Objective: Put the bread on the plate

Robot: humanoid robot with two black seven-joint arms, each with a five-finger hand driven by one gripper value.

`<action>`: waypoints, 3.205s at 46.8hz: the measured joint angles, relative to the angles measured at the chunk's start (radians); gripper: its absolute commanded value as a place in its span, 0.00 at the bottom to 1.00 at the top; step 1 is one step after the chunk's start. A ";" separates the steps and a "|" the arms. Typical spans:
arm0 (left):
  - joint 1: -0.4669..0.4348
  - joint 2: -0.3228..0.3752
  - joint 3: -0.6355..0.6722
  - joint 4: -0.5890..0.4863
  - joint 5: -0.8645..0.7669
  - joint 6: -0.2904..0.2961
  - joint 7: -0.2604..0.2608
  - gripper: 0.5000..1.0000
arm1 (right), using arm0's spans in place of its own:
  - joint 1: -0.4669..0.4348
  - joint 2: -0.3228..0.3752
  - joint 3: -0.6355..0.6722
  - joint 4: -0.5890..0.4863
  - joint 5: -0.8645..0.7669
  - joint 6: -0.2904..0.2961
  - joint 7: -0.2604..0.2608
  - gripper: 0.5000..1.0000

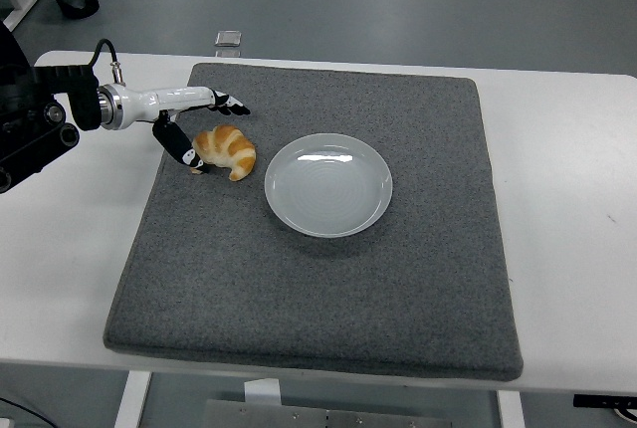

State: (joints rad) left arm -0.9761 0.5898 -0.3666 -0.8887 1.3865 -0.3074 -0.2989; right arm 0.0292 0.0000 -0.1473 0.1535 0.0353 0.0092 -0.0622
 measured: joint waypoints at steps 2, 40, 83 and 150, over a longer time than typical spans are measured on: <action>0.000 -0.010 0.003 0.005 0.002 0.007 0.000 0.89 | 0.000 0.000 0.000 0.000 0.000 0.000 0.000 0.86; -0.013 -0.045 0.078 0.018 0.020 0.059 -0.003 0.41 | -0.001 0.000 0.000 0.000 0.000 0.000 0.000 0.86; -0.022 -0.051 0.078 0.019 0.106 0.105 -0.002 0.00 | 0.000 0.000 0.000 0.000 0.000 0.000 0.001 0.86; -0.281 -0.019 0.060 -0.032 0.052 0.100 -0.003 0.00 | 0.000 0.000 0.000 0.000 0.000 0.000 0.000 0.86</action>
State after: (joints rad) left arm -1.2573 0.5711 -0.3067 -0.9211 1.4388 -0.2071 -0.3023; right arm 0.0292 0.0000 -0.1473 0.1537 0.0353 0.0092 -0.0624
